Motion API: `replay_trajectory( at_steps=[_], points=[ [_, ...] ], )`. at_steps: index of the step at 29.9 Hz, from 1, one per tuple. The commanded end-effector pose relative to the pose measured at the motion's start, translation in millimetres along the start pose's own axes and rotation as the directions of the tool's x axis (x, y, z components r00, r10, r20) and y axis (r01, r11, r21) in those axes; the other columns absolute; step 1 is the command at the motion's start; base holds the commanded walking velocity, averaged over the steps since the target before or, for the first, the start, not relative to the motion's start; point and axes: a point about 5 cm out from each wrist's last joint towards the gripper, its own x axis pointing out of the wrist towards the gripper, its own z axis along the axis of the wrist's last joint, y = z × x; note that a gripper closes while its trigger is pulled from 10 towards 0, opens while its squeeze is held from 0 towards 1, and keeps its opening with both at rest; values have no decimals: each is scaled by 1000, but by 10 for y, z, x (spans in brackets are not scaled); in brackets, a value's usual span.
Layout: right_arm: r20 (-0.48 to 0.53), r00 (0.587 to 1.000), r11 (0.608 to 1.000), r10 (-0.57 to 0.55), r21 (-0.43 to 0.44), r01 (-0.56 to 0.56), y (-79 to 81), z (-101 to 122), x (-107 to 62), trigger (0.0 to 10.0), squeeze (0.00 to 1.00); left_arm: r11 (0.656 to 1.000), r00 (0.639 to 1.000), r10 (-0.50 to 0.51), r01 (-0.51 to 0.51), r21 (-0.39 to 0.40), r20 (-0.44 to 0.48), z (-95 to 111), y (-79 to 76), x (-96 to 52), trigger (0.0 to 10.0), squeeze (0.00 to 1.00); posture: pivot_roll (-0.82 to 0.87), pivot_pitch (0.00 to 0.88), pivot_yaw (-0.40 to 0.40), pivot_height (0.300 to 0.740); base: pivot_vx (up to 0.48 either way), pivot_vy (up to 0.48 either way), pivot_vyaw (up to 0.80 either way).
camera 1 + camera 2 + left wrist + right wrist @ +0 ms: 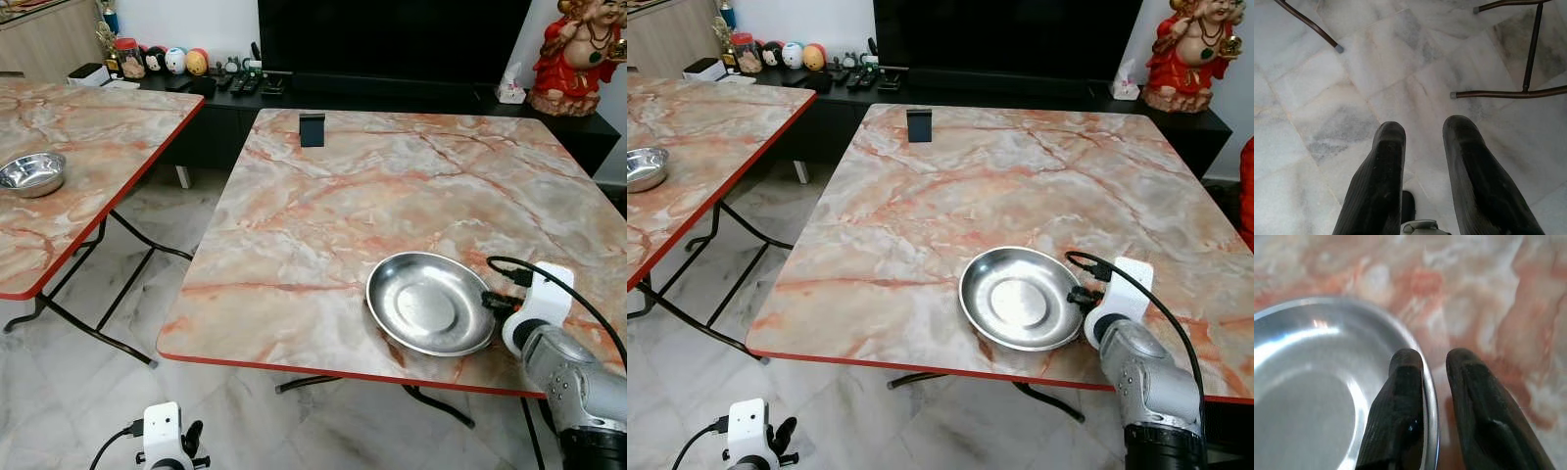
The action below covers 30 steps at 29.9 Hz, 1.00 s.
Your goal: Setting the table
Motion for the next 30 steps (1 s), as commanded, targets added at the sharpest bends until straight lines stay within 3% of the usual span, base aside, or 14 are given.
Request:
replay_trajectory(
  at_steps=[1, 4, 7, 10, 11, 15, 20, 24, 30],
  points=[
    [17, 1000, 1000, -6, -17, 6, -3, 55, -1, 10000, 0, 1000, 1000, 3, -3, 1, -16, -24, 26, -7, 10000, 0, -84, 0, -12, 732, 0, 0, 0],
    [27, 1000, 997, -15, -72, 17, 2, 58, -4, 10000, 0, 1000, 1000, 2, -2, 0, -15, -24, 22, -7, 10000, 0, -81, 0, -12, 732, 0, 0, 0],
    [31, 999, 998, -13, -69, 15, 9, 59, -4, 10000, 0, 1000, 1000, 2, -2, 0, -15, -22, 23, -7, 10000, 0, -85, 0, -10, 732, 0, 0, 0],
    [171, 985, 982, 20, -190, 13, 73, 205, -40, 10000, 0, 1000, 1000, 1, -1, 1, -15, -24, 22, -7, 10000, 0, -89, 0, -10, 732, 0, 0, 0],
    [285, 958, 959, 30, -278, 52, 121, 299, -73, 10000, 0, 1000, 1000, -1, 1, 6, -16, -24, 22, -7, 10000, 0, -93, 0, -9, 732, 0, 0, 0],
    [396, 916, 970, 64, -239, 35, 243, 311, -111, 10000, 0, 1000, 1000, -4, 4, 9, -17, -32, 7, -9, 10000, 0, -90, 0, -11, 732, 0, 0, 0],
    [491, 860, 967, 136, -253, -8, 462, 210, -175, 10000, 0, 1000, 1000, 3, -3, 15, -5, -26, 17, -14, 10000, 0, -86, 0, -10, 732, 0, 0, 0],
    [546, 820, 950, 171, -312, 9, 590, 114, -199, 10000, 0, 999, 1000, 4, -4, 35, -2, -34, 60, -26, 10000, 0, -78, 0, -2, 732, 0, 0, 0],
    [553, 825, 966, 119, -258, 33, 541, -27, -181, 10000, 0, 998, 1000, 4, -5, 62, 19, -2, 140, -35, 10000, 0, -69, 0, 7, 732, 0, 0, 0]
  ],
)
